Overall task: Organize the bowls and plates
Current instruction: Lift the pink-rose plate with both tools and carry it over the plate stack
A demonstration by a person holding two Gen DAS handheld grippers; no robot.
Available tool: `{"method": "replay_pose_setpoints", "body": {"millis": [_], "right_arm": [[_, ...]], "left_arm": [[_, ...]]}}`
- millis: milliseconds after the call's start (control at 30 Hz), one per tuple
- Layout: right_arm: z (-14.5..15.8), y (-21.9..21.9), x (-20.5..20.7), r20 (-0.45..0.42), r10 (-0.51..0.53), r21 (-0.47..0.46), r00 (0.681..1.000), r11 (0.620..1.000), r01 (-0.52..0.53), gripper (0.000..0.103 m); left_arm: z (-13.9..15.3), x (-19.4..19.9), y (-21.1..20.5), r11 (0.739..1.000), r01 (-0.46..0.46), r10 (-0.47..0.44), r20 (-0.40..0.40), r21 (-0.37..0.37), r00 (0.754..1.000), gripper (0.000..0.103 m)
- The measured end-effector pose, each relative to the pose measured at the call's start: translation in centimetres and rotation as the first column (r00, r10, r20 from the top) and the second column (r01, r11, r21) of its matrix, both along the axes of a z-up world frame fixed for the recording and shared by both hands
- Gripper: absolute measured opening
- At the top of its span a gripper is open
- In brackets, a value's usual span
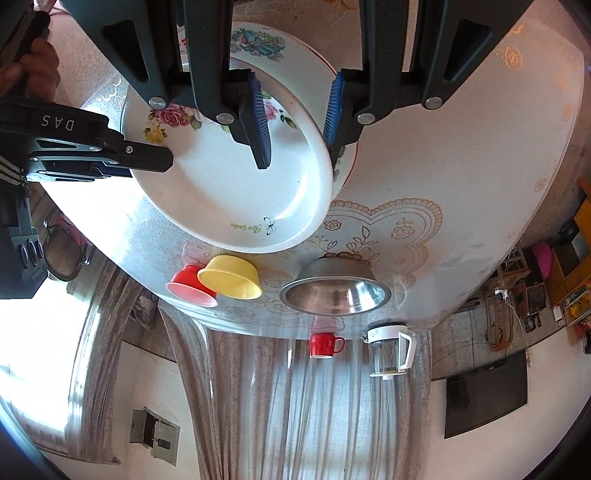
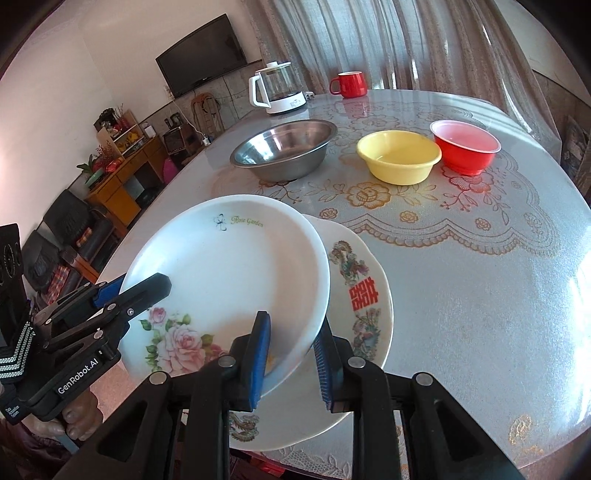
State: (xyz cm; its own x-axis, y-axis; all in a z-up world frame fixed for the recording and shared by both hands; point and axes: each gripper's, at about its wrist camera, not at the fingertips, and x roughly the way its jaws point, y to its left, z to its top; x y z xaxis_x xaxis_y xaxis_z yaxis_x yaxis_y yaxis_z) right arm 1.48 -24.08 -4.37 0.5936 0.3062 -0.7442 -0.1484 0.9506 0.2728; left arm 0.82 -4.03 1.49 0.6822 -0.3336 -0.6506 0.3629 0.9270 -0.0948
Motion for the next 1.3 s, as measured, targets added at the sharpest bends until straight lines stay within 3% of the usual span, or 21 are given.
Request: {"method": "replay_pose_setpoints", "body": {"millis": [567,1100,1300], "right_arm": [[-0.8,-1.5,-0.6,-0.014,-0.039,-0.024,0.999,0.999,0.038,0.023],[-1.0,-0.6,-0.5,-0.018,-0.015,-0.077,1.0,0.997,0.014,0.025],[-1.0,0.0,-0.5,-0.014,-0.002,-0.103,1.0,0.995,0.0,0.032]], "left_arm": [[-1.5,0.7,-1.7,0.999,0.034,-0.033,-0.042,0.024,0.999,0.029],[-2.9,0.8,-0.9,1.0,0.012,-0.013,-0.113,-0.011,0.994,0.029],[-2.9,0.8,-0.6,1.0,0.002,-0.004,-0.121,-0.017,0.993,0.029]]}}
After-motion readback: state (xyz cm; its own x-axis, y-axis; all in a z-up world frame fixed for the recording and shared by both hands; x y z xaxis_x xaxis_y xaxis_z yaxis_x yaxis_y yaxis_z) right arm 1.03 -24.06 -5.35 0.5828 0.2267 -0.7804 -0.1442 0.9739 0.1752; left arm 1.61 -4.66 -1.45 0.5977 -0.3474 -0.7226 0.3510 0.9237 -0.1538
